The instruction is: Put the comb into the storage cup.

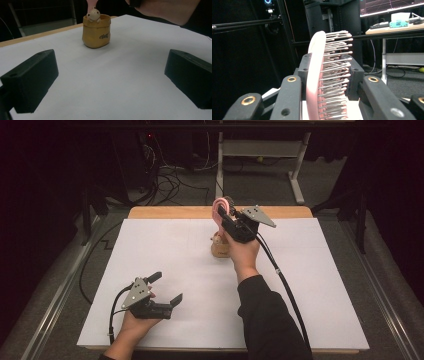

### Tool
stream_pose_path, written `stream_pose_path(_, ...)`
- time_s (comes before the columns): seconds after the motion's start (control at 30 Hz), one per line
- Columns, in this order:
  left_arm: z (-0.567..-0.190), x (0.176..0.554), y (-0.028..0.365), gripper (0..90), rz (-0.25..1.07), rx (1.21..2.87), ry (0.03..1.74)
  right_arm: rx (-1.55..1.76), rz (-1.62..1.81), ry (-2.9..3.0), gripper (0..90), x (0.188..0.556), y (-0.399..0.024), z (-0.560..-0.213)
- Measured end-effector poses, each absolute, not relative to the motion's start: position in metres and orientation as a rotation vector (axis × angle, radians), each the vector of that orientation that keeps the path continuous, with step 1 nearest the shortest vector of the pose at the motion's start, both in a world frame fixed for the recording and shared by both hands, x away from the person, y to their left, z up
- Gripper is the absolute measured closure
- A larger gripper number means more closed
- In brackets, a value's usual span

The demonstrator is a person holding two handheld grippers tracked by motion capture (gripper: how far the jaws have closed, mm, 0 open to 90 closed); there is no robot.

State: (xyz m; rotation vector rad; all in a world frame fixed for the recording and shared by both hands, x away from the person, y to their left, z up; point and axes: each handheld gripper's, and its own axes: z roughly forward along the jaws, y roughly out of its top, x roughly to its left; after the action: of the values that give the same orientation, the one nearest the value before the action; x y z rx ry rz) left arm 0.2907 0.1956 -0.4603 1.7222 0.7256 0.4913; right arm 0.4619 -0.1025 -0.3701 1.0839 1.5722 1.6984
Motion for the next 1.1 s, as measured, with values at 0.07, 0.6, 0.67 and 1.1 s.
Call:
stream_pose_path(0.07,-0.460,0.291,0.196,0.0,0.491,1.723,0.725,1.091,1.701,1.576,66.0,0.462,-0.103,-0.371)
stream_pose_path(0.6,-0.461,0.291,0.196,0.0,0.491,1.731,0.723,1.127,1.659,1.610,63.8,0.463,-0.106,-0.370)
stream_pose_path(0.67,-0.461,0.291,0.195,0.0,0.490,1.730,0.723,1.130,1.640,1.618,63.7,0.463,-0.108,-0.369)
stream_pose_path(1.1,-0.460,0.291,0.195,0.0,0.489,1.729,0.721,1.148,1.537,1.667,58.9,0.464,-0.119,-0.366)
